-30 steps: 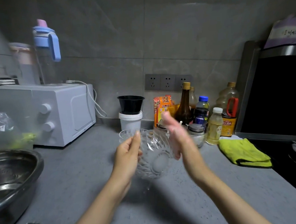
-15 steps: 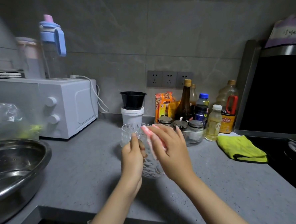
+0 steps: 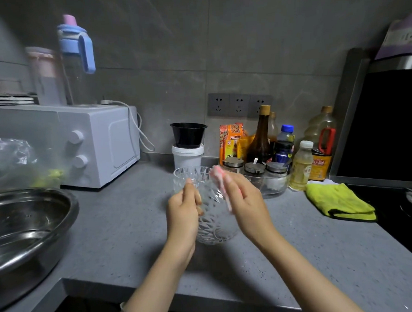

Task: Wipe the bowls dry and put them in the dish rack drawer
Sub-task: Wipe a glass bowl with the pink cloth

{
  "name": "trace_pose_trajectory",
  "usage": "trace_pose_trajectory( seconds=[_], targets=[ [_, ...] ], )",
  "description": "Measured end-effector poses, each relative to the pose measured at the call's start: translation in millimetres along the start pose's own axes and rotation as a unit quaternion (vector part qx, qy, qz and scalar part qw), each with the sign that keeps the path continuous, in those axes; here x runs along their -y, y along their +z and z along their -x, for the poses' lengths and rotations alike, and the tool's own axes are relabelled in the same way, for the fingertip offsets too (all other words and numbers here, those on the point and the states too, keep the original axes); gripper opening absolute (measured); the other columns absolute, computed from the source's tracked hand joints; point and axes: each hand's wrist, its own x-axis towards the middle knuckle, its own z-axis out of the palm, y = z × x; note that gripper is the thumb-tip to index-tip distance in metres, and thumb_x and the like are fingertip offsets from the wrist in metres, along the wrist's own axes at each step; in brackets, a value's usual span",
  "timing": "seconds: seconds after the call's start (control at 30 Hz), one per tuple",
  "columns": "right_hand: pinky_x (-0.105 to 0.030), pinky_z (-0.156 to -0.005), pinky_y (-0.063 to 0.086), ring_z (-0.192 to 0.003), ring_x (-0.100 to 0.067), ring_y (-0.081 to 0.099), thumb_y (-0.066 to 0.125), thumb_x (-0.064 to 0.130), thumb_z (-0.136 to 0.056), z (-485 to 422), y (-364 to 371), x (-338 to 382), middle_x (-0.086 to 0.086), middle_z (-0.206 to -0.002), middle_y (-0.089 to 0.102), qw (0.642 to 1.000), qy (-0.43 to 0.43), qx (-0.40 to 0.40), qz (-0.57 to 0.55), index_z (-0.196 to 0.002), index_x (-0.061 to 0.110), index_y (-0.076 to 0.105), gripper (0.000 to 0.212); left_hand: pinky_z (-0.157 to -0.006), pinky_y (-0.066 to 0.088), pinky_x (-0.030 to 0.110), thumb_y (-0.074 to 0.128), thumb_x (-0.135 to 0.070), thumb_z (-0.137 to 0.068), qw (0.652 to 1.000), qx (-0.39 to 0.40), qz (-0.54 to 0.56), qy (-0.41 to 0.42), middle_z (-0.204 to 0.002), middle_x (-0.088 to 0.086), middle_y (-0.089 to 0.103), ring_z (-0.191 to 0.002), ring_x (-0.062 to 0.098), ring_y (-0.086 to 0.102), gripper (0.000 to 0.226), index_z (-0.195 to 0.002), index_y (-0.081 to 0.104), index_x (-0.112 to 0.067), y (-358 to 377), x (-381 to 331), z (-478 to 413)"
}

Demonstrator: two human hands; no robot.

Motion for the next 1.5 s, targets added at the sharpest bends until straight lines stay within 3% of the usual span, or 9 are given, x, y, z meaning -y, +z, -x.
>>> trace_pose_trajectory(
  seconds=[0.2, 0.33, 0.47, 0.67, 0.77, 1.1, 1.23, 1.33, 1.5],
  targets=[
    [-0.038, -0.115, 0.026, -0.141, -0.008, 0.024, 0.022, 0.042, -0.101, 31, 9, -5, 0.011, -0.151, 0.031, 0.993, -0.081, 0.014, 0.085, -0.143, 0.042, 0.032, 0.043, -0.044, 0.031, 0.015, 0.041, -0.029, -0.101, 0.997, -0.038, 0.058, -0.029, -0.038, -0.009, 0.039, -0.041, 0.004, 0.036, 0.046, -0.057, 0.041, -0.014, 0, 1, -8],
    [-0.038, -0.107, 0.036, -0.128, -0.016, 0.044, 0.029, 0.042, -0.101, 15, 5, -3, 0.002, -0.136, 0.052, 0.956, -0.179, -0.004, 0.233, -0.133, 0.032, 0.052, 0.041, -0.051, 0.04, 0.017, 0.04, -0.031, -0.101, 0.997, 0.0, 0.052, -0.051, -0.058, -0.001, 0.054, -0.052, 0.008, 0.049, 0.043, -0.065, 0.057, -0.015, 7, 5, -5],
    [-0.022, -0.085, 0.05, -0.103, 0.004, 0.059, 0.036, 0.046, -0.097, -1, -12, 0, 0.018, -0.11, 0.066, 0.998, 0.031, 0.001, -0.056, -0.117, 0.038, 0.062, 0.034, -0.041, 0.027, 0.014, 0.043, -0.03, -0.1, 0.999, -0.003, 0.028, -0.028, -0.054, 0.001, 0.037, -0.041, 0.006, 0.031, 0.047, -0.056, 0.036, -0.016, 7, 3, 0],
    [-0.024, -0.058, 0.054, -0.071, -0.021, 0.07, 0.043, 0.04, -0.096, 1, -24, 0, -0.013, -0.079, 0.073, 0.926, 0.279, -0.031, -0.254, -0.084, 0.014, 0.068, 0.038, -0.081, 0.043, 0.04, 0.05, -0.044, -0.094, 0.988, 0.008, 0.12, -0.092, -0.085, 0.013, 0.059, -0.083, 0.026, 0.054, 0.037, -0.085, 0.06, -0.009, 1, 15, -1],
    [-0.021, -0.049, 0.043, -0.06, -0.034, 0.06, 0.046, 0.043, -0.094, -4, -31, 3, -0.027, -0.072, 0.061, 0.943, 0.265, -0.035, -0.199, -0.09, -0.015, 0.061, 0.06, -0.083, 0.051, 0.03, 0.043, -0.04, -0.098, 0.992, 0.063, 0.066, -0.09, -0.09, 0.004, 0.073, -0.09, 0.019, 0.068, 0.04, -0.089, 0.069, -0.011, -2, 14, -4],
    [-0.023, -0.04, 0.038, -0.038, -0.012, 0.045, 0.044, 0.037, -0.097, -5, -24, 8, -0.005, -0.045, 0.048, 0.989, 0.091, 0.033, -0.114, -0.054, 0.007, 0.052, 0.053, -0.053, 0.025, 0.029, 0.043, -0.035, -0.098, 0.975, 0.107, -0.136, 0.139, -0.043, -0.002, 0.028, -0.043, 0.013, 0.027, 0.06, -0.041, 0.031, -0.02, 4, -17, -3],
    [-0.024, -0.071, 0.052, -0.085, -0.004, 0.065, 0.037, 0.039, -0.101, 13, -7, 0, 0.007, -0.094, 0.07, 0.995, 0.0, -0.032, -0.094, -0.11, 0.03, 0.066, 0.032, -0.052, 0.024, 0.027, 0.045, -0.031, -0.099, 0.995, 0.034, -0.067, 0.073, -0.05, 0.005, 0.027, -0.049, 0.016, 0.027, 0.058, -0.043, 0.03, -0.023, 1, -15, -7],
    [-0.026, -0.11, 0.031, -0.135, -0.006, 0.036, 0.026, 0.035, -0.102, 29, 3, -5, 0.013, -0.143, 0.042, 0.992, -0.12, -0.035, 0.032, -0.141, 0.038, 0.036, 0.04, -0.059, 0.025, 0.03, 0.048, -0.031, -0.096, 1.0, -0.022, 0.001, -0.004, -0.055, 0.007, 0.03, -0.058, 0.018, 0.029, 0.052, -0.047, 0.032, -0.024, -1, -12, -15],
    [-0.042, -0.113, 0.028, -0.138, -0.02, 0.033, 0.032, 0.036, -0.101, 28, 10, -5, -0.001, -0.146, 0.042, 0.944, -0.217, -0.023, 0.248, -0.14, 0.029, 0.044, 0.041, -0.064, 0.047, 0.028, 0.046, -0.034, -0.099, 0.999, 0.031, 0.008, -0.027, -0.062, 0.004, 0.064, -0.061, 0.017, 0.061, 0.046, -0.062, 0.062, -0.012, 1, -5, -16]
  ],
)
